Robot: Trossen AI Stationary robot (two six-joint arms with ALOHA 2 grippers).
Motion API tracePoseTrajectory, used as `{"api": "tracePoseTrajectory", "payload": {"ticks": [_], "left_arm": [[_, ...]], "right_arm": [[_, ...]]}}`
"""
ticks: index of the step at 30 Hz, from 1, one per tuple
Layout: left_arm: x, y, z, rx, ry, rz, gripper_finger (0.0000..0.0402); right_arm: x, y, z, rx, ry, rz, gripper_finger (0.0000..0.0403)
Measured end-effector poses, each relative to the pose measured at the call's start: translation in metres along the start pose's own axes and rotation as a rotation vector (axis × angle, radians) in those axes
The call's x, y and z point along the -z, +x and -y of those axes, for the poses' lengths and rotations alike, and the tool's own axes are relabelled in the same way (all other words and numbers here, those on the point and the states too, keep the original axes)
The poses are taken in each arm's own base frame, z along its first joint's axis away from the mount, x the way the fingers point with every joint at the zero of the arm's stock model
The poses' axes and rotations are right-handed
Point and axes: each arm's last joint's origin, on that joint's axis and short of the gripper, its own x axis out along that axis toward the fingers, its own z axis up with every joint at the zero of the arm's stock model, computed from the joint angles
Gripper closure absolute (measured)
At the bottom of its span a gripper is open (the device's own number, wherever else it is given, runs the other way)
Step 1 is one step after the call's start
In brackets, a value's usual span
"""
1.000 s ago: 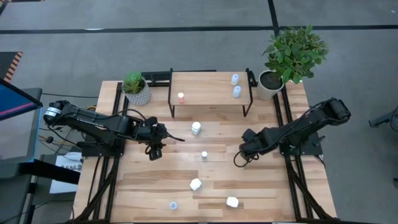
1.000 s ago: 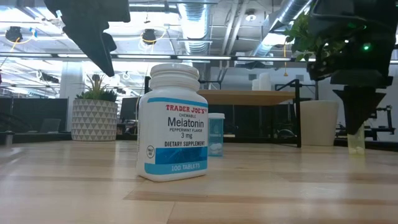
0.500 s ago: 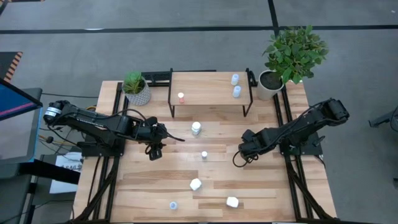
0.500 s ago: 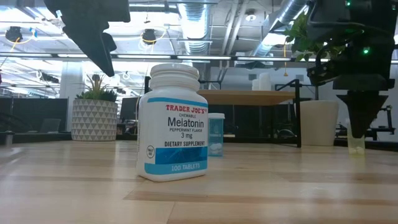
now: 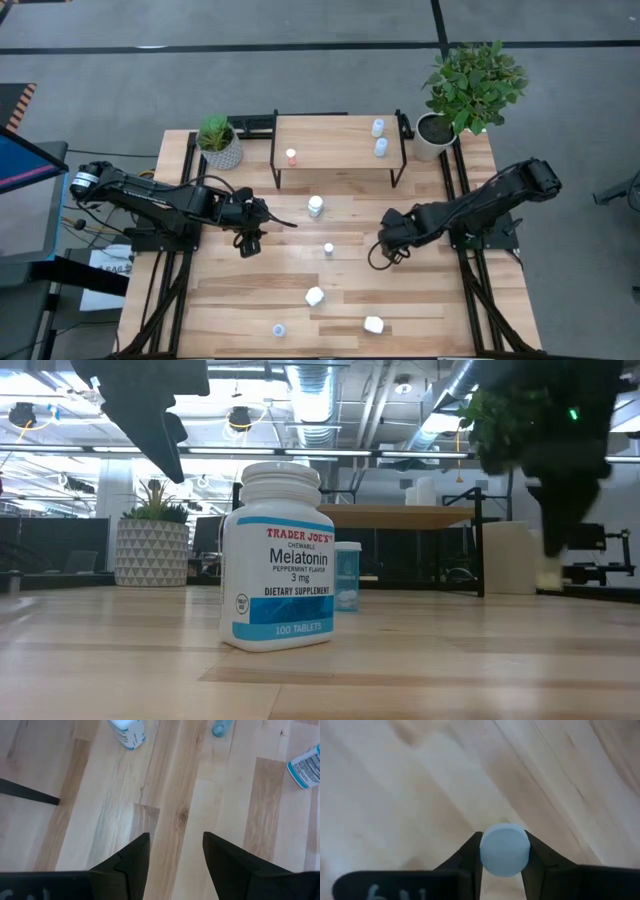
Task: Pick and place medicine bottles onto shelf by color
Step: Put the yellow pill bottle on the shelf
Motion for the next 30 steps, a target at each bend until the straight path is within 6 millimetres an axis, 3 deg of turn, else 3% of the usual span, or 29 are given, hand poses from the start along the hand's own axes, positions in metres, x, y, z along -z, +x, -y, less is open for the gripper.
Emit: {"api": "tracePoseTrajectory", "payload": {"ticks": [5, 9, 17, 24, 30], "left_arm": [[0.000, 0.000, 0.000, 0.000, 0.000, 0.000, 0.0233], [0.000, 0.000, 0.000, -0.002, 0.000, 0.001, 0.0233], [0.000, 0.000, 0.000, -0.007, 0.000, 0.003, 0.0233], [0.000, 0.000, 0.000, -0.007, 0.000, 0.002, 0.0233], [0.000, 0.000, 0.000, -0.007, 0.000, 0.002, 0.0233]], "right_arm": [[-0.028, -0.035, -0.012, -0.107, -0.113, 0.098, 0.0278], [-0.058, -0.066, -0.014, -0.190, -0.201, 0.227, 0.0286], [-0.116, -0.115, 0.003, -0.268, -0.247, 0.532, 0.0290], [-0.152, -0.133, 0.033, -0.213, -0.261, 0.721, 0.0291], [-0.178, -0.128, 0.053, -0.138, -0.252, 0.729, 0.0292]]}}
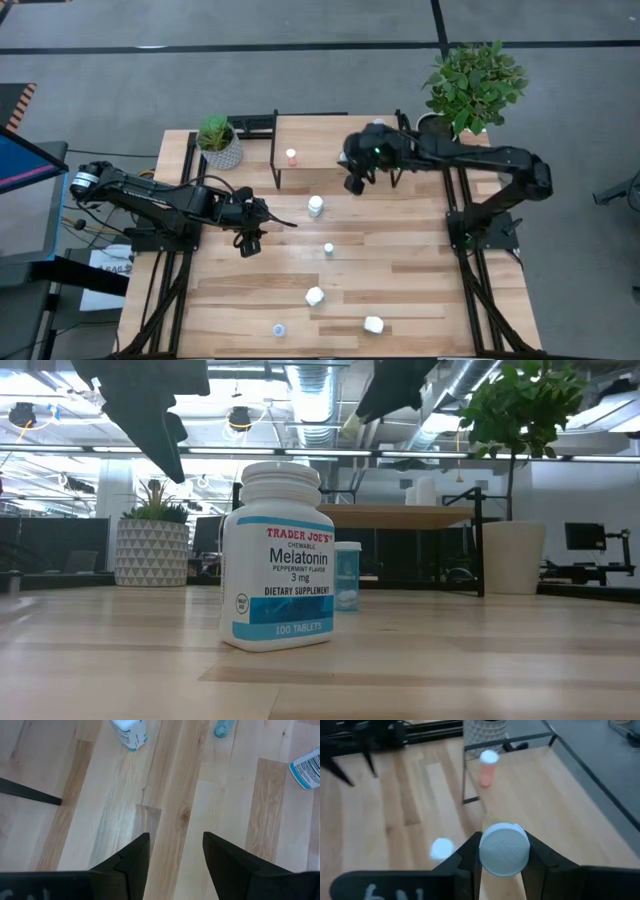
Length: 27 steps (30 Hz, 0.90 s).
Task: Pick and place medicine bottles onto shelf by color
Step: Put the yellow pill bottle on the shelf
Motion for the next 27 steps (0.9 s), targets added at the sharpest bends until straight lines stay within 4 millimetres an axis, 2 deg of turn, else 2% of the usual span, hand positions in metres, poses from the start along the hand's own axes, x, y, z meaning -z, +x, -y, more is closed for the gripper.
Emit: {"api": "tracePoseTrajectory", "payload": {"ticks": [11, 18, 27], "left_arm": [[0.000, 0.000, 0.000, 0.001, -0.001, 0.002, 0.0233], [-0.001, 0.000, 0.000, 0.004, 0.018, 0.015, 0.0233], [-0.002, 0.000, 0.000, 0.003, 0.021, 0.016, 0.0233]], "right_arm": [[-0.026, 0.050, 0.030, 0.011, -0.063, -0.185, 0.0292], [-0.038, 0.078, 0.031, -0.015, -0.136, -0.297, 0.0292], [-0.035, 0.103, 0.029, -0.047, -0.182, -0.436, 0.0292]]}}
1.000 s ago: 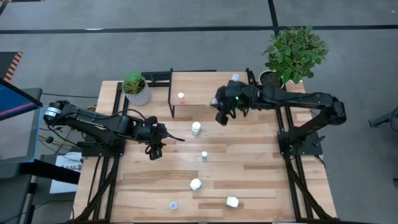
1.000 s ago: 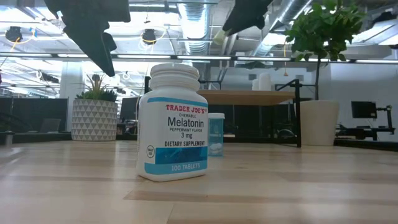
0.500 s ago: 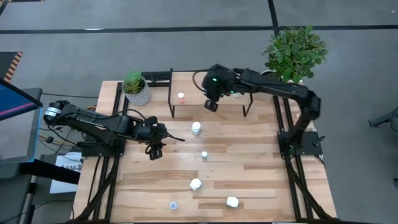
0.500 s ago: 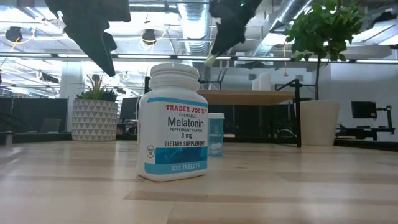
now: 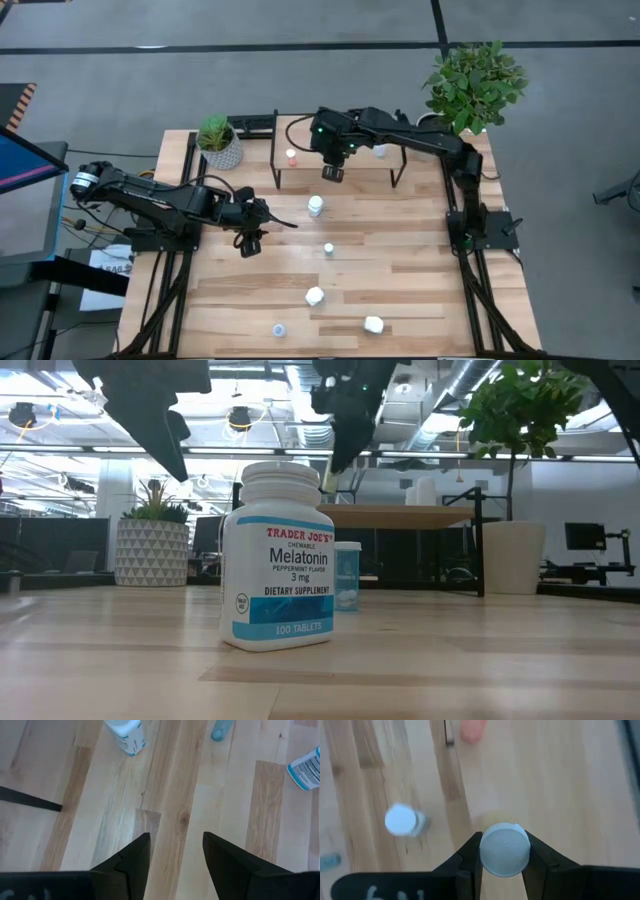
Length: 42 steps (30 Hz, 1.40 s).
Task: Pick and place medicine bottles onto shelf by color
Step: Put the yellow pill bottle on the shelf
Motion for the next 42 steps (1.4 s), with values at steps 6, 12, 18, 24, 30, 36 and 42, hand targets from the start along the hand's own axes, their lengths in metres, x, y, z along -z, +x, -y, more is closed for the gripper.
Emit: {"api": "tracePoseTrajectory", "payload": {"ticks": [6, 12, 18, 24, 30, 36, 42], "left_arm": [[0.000, 0.000, 0.000, 0.000, 0.000, 0.000, 0.0233], [0.000, 0.000, 0.000, 0.000, -0.001, 0.001, 0.0233], [0.000, 0.000, 0.000, 0.000, -0.001, 0.001, 0.0233], [0.000, 0.000, 0.000, 0.000, -0.002, 0.000, 0.0233], [0.000, 0.000, 0.000, 0.000, -0.002, 0.000, 0.0233], [0.000, 0.000, 0.000, 0.000, -0.002, 0.000, 0.0233], [0.000, 0.000, 0.000, 0.000, -0.003, 0.000, 0.0233]], "right_arm": [[0.004, 0.003, 0.001, -0.008, 0.000, -0.064, 0.0292], [0.012, 0.004, 0.008, -0.036, 0.015, -0.133, 0.0292], [0.013, 0.006, 0.014, -0.032, 0.015, -0.130, 0.0291], [0.014, 0.006, 0.015, -0.032, 0.006, -0.136, 0.0282], [0.014, 0.006, 0.015, -0.033, -0.014, -0.134, 0.0251], [0.013, 0.006, 0.016, -0.030, -0.024, -0.128, 0.0218], [0.012, 0.006, 0.016, -0.027, -0.036, -0.115, 0.0196]]}}
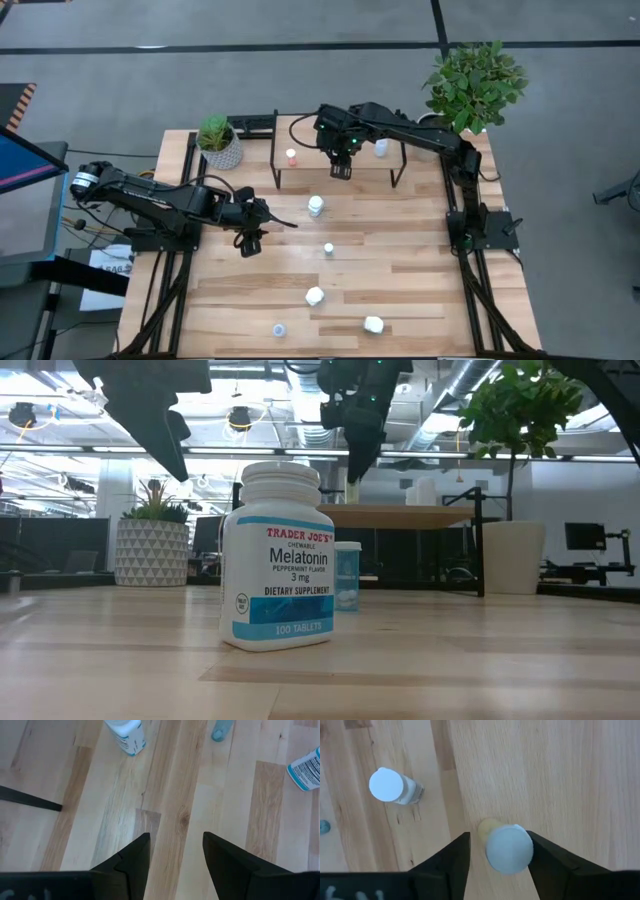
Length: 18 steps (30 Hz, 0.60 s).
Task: Pick and place medicine bottles onto shelf by color
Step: Put the yellow pill bottle on the shelf
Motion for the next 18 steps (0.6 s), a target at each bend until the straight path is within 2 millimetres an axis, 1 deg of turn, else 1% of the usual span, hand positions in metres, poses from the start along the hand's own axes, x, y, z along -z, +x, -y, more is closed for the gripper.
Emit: {"api": "tracePoseTrajectory", "payload": {"ticks": [6, 10, 14, 18], "left_arm": [[0.000, 0.000, 0.000, 0.000, 0.000, 0.000, 0.0233], [0.000, 0.000, 0.000, 0.000, 0.000, 0.000, 0.0233], [0.000, 0.000, 0.000, 0.000, 0.000, 0.000, 0.0233], [0.000, 0.000, 0.000, 0.000, 0.000, 0.000, 0.0233]], "right_arm": [[0.000, 0.000, 0.000, 0.010, 0.000, -0.002, 0.0196], [0.000, -0.002, 0.001, 0.047, 0.000, -0.007, 0.0201], [-0.003, -0.013, 0.003, 0.067, 0.003, 0.012, 0.0204], [-0.005, -0.034, 0.002, 0.070, -0.002, 0.036, 0.0205]]}}
